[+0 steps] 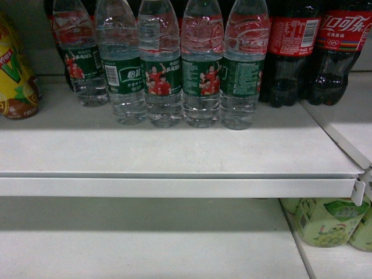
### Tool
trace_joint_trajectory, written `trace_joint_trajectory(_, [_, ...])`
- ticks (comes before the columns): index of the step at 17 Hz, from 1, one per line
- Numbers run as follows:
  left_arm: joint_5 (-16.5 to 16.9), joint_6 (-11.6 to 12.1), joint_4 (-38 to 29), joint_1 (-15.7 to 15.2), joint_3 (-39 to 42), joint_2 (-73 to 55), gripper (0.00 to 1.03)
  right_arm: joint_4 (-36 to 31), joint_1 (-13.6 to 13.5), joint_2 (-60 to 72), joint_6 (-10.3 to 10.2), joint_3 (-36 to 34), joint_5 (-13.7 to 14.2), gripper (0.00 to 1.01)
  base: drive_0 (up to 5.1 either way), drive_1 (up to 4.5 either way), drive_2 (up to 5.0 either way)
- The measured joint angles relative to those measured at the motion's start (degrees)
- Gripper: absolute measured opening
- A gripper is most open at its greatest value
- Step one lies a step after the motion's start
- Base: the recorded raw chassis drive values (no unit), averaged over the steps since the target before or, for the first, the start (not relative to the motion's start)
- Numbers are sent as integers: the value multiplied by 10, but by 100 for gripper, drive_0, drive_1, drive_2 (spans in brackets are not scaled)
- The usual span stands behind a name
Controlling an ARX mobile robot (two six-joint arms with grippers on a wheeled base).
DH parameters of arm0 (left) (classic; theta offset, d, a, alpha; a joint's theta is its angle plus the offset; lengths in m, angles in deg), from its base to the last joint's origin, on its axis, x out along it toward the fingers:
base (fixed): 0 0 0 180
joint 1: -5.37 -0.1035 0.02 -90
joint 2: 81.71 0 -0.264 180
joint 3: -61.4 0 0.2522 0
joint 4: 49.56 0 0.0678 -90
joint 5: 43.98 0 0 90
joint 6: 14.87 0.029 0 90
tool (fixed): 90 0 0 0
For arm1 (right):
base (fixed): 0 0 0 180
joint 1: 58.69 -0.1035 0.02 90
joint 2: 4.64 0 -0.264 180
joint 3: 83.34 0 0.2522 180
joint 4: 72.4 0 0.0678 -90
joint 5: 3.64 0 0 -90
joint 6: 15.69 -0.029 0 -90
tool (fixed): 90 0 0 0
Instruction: Move water from second to third shelf
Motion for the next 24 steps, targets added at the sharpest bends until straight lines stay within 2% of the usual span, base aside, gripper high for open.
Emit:
trace_joint_trajectory(7, [0,0,0,0,0,0,98,28,27,-44,0,-9,-3,40,0,0,0])
trace_joint_trajectory(9, [0,0,0,0,0,0,98,49,38,-75,-9,-12,-8,40,0,0,0])
trace_joint_trajectory(13, [0,0,0,0,0,0,98,66,38,-93,-26,-12,-13,40,0,0,0])
trace_joint_trajectory(15, [0,0,0,0,0,0,98,65,34,-93,-26,-12,0,40,0,0,0])
trace_joint_trajectory(24, [0,0,0,0,0,0,98,71,34,-94,-26,-12,0,40,0,0,0])
